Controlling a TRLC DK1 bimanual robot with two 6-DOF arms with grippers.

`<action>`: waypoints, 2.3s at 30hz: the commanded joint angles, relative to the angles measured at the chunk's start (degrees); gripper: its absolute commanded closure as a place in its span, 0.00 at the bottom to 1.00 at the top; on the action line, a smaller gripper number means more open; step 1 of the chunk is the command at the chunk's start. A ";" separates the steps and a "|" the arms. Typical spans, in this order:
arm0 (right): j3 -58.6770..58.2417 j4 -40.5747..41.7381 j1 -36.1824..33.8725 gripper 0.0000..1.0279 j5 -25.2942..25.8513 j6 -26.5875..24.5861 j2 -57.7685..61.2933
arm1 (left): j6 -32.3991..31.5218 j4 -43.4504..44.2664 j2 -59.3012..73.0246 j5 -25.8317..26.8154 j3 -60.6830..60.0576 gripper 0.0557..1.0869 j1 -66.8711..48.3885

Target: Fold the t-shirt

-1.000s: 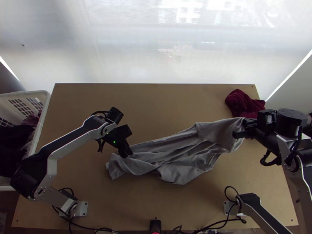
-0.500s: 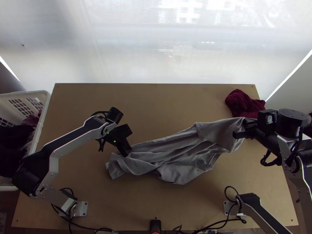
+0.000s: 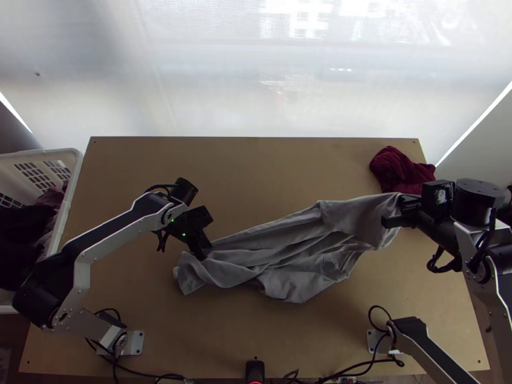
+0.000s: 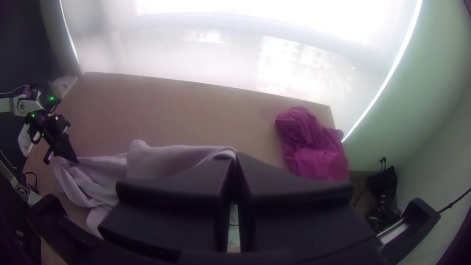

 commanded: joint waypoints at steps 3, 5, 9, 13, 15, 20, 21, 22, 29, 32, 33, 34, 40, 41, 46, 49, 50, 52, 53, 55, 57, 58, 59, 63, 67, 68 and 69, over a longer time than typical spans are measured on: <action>2.68 0.10 1.22 0.97 0.14 -0.31 2.06 | -0.49 -5.28 -7.95 -0.40 7.60 0.96 8.47; 4.35 0.36 1.31 0.97 0.14 -0.23 3.38 | -0.58 -7.30 -8.75 -0.48 11.90 0.96 11.19; 8.74 0.80 2.01 0.97 0.14 -0.05 6.55 | -0.93 -10.64 -9.62 -0.57 19.90 0.96 13.65; 13.75 0.89 2.01 0.97 0.14 0.04 9.27 | -2.25 -12.31 -9.71 -1.01 27.28 0.96 14.97; 15.95 0.89 2.01 0.97 0.14 0.21 10.50 | -2.78 -13.45 -9.62 -1.36 31.41 0.96 15.76; 20.43 0.45 2.10 0.97 -1.44 1.18 13.31 | -4.62 -14.95 -9.19 -2.24 40.64 0.96 18.75; 21.49 0.36 2.10 0.97 -1.70 1.27 13.84 | -5.15 -15.12 -9.10 -2.24 42.49 0.96 19.54; 22.72 0.36 2.10 0.97 -1.70 1.36 14.54 | -5.33 -15.21 -9.01 -2.24 44.16 0.96 20.25; 32.74 -0.69 1.75 0.97 -2.76 3.03 20.17 | -6.38 -16.00 -8.04 -3.74 52.51 0.96 23.41; 38.27 -0.43 1.31 0.97 -2.76 4.08 22.37 | -8.75 -14.60 -7.95 -4.70 55.85 0.96 24.55; 40.56 -0.78 1.31 0.97 -2.76 4.08 23.60 | -8.75 -13.98 -7.95 -5.41 56.55 0.96 24.55; 42.75 -1.39 1.22 0.97 -2.76 3.99 24.74 | -8.75 -13.81 -7.95 -5.67 57.34 0.96 24.55; 55.85 -4.65 0.96 0.97 -2.76 3.38 30.19 | -10.95 -12.58 -6.99 -8.57 64.46 0.96 24.64; 57.61 -5.26 0.96 0.97 -2.76 3.38 30.72 | -10.95 -12.22 -7.08 -9.10 64.99 0.96 24.73; 63.50 -6.23 0.43 0.97 -2.67 3.38 31.51 | -11.21 -10.20 -9.62 -11.65 65.08 0.96 24.82; 64.73 -6.49 -0.01 0.97 -2.67 2.94 30.36 | -12.27 -8.88 -12.17 -13.40 65.08 0.96 25.17; 64.73 -6.58 -0.19 0.97 -2.58 2.50 29.66 | -12.44 -8.53 -13.14 -14.11 65.08 0.96 25.34; 64.90 -6.58 -0.45 0.97 -2.58 2.15 28.61 | -12.53 -8.18 -14.72 -14.55 65.08 0.96 25.52; 64.99 -6.58 -0.45 0.97 -2.58 2.15 27.99 | -12.62 -8.18 -15.60 -14.55 65.08 0.96 25.87; 64.90 -7.63 -0.45 0.97 -2.58 1.62 27.03 | -12.88 -8.80 -17.53 -14.55 64.73 0.96 25.96; 64.64 -8.86 -0.45 0.97 -2.67 1.62 25.71 | -12.88 -9.59 -20.00 -14.63 63.85 0.96 25.96; 64.29 -9.04 -0.36 0.97 -2.67 1.53 24.92 | -12.88 -9.85 -21.05 -14.72 63.67 0.96 26.05; 64.20 -9.39 -0.45 0.97 -2.58 1.53 24.21 | -13.06 -10.29 -22.10 -15.07 63.76 0.96 26.05; 64.20 -11.59 -0.54 0.97 -2.58 1.44 21.40 | -12.97 -10.91 -27.20 -16.22 63.76 0.96 26.93; 63.50 -14.23 -0.54 0.97 -2.58 0.74 18.15 | -12.27 -12.66 -32.39 -16.22 62.70 0.96 27.63; 63.50 -14.84 -0.54 0.97 -2.58 0.74 17.45 | -12.18 -13.10 -33.53 -16.22 62.26 0.96 27.63; 63.50 -15.37 -0.54 0.97 -2.58 0.65 16.74 | -12.09 -13.89 -34.41 -16.22 62.26 0.96 27.63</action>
